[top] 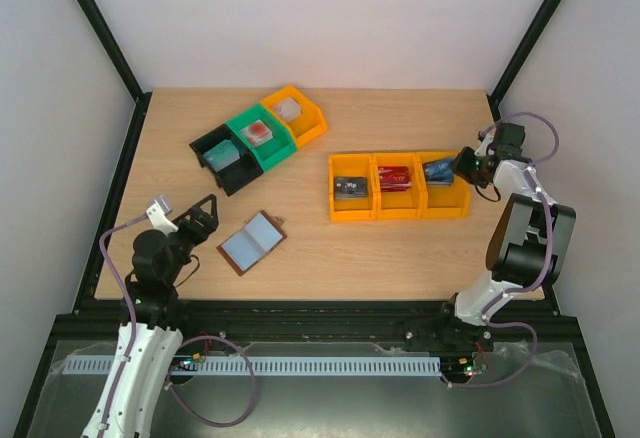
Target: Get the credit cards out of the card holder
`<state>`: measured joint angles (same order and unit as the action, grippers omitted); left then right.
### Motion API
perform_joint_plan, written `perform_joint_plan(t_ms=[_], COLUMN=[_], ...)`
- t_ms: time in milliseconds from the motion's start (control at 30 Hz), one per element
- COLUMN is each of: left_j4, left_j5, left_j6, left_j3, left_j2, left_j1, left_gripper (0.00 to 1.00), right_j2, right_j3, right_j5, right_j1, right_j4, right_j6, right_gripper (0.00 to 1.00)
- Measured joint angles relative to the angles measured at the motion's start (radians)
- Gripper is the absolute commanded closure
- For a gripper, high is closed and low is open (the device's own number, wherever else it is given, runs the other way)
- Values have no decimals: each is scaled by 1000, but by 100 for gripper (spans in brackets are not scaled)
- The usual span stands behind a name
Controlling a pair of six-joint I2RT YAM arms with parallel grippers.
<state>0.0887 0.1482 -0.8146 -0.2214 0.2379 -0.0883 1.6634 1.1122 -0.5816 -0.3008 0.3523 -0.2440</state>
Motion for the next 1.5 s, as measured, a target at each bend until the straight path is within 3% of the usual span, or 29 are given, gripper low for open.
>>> perform_joint_plan(t_ms=[400, 533, 733, 900, 1067, 1267, 1500], left_j4=[0, 9, 109, 182, 195, 192, 111], left_j5=[1, 6, 34, 57, 69, 63, 52], left_j6=[0, -11, -113, -194, -233, -249, -249], left_j3=[0, 0, 0, 24, 47, 72, 83], left_j2=[0, 3, 102, 173, 221, 272, 352], left_j1=[0, 0, 9, 15, 15, -23, -116], left_gripper=[1, 1, 0, 1, 0, 0, 0], right_j2=[14, -29, -193, -253, -158, 113, 246], right_j3=[76, 103, 111, 108, 79, 98, 98], right_j5=[156, 291, 479, 378, 243, 187, 164], right_j1=[7, 67, 378, 734, 1032, 1191, 1207], right_j4=[31, 72, 133, 102, 6, -53, -90], right_j6=[-7, -5, -2, 16, -14, -64, -148], right_gripper=[65, 64, 65, 63, 64, 64, 66])
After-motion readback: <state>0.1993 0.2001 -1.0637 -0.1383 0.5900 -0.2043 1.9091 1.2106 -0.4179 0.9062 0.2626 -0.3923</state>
